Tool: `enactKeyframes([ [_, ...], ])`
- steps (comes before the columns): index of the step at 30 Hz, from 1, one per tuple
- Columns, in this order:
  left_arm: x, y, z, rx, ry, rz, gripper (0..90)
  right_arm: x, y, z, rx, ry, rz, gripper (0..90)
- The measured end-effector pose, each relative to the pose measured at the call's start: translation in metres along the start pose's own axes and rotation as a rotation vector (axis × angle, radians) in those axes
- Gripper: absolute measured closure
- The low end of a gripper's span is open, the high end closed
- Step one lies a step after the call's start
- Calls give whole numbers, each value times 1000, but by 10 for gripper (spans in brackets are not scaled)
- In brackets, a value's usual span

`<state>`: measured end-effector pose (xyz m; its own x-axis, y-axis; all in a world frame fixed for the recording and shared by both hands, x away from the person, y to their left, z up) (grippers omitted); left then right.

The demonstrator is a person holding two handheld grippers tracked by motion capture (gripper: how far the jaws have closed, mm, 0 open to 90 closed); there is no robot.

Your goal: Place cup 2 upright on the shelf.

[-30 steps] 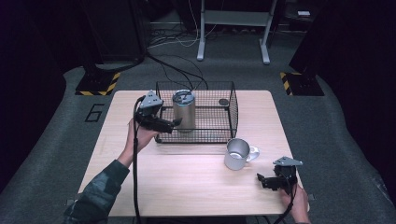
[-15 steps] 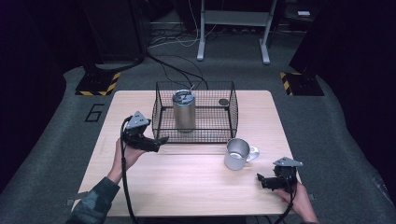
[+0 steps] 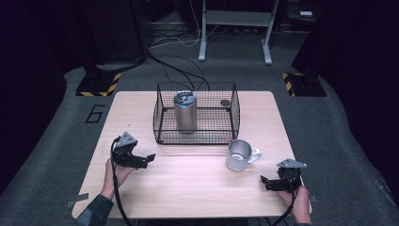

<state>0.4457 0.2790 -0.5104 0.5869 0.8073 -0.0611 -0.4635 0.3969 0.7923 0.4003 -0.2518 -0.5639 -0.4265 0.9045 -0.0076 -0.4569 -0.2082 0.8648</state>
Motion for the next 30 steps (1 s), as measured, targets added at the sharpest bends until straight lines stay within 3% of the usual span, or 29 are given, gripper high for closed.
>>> enactKeyframes([
  [4, 9, -12, -18, 42, 37, 14, 0, -1, 0, 1, 14, -5, 1, 0],
  [9, 13, -25, -32, 82, 45, 34, 0, -1, 1, 1, 15, -4, 21, 0],
  [16, 17, -35, -41, 79, 64, 47, 0, 2, 3, 0, 3, 4, 43, 0],
  [20, 17, -35, -42, 99, 43, 57, 0, 5, 9, 2, -2, 18, 55, 0],
  [24, 17, -36, -42, 113, 24, 100, 0, 9, 21, 8, -31, 27, 68, 0],
  [30, 17, -36, -42, 115, 19, 99, 0, 18, 42, 18, -76, 54, 115, 0],
])
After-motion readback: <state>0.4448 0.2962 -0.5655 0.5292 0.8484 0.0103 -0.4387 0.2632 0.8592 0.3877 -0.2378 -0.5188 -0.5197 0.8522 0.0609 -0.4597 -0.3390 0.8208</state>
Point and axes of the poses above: each handheld gripper's, and its own axes: y roughly backward along the jaws, z roughly out of its top, x roughly to its left, the point moved 5 cm from there along -y, roughly forward along the jaws, and after that the axes turned 15 degrees about x, right-handed, at the moved point
